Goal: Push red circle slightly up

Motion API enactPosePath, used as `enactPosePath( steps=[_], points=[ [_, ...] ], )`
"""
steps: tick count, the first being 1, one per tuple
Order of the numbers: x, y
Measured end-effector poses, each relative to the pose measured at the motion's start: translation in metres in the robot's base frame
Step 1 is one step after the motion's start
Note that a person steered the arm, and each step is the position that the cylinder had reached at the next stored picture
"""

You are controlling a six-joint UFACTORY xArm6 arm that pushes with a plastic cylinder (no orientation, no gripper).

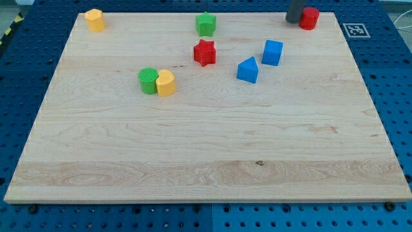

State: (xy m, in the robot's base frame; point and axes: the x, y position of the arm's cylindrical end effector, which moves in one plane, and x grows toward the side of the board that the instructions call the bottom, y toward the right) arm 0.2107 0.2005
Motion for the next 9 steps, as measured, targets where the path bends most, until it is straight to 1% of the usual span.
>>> enactPosePath(
  steps=[1,2,4,5,6,7,9],
  points=[
    [-0.002,0.02],
    [-0.002,0.022],
    [0.019,0.001],
    [0.024,0.001],
    [0.046,0.008],
    [0.059,0.027],
    [0.057,0.072]
  ],
)
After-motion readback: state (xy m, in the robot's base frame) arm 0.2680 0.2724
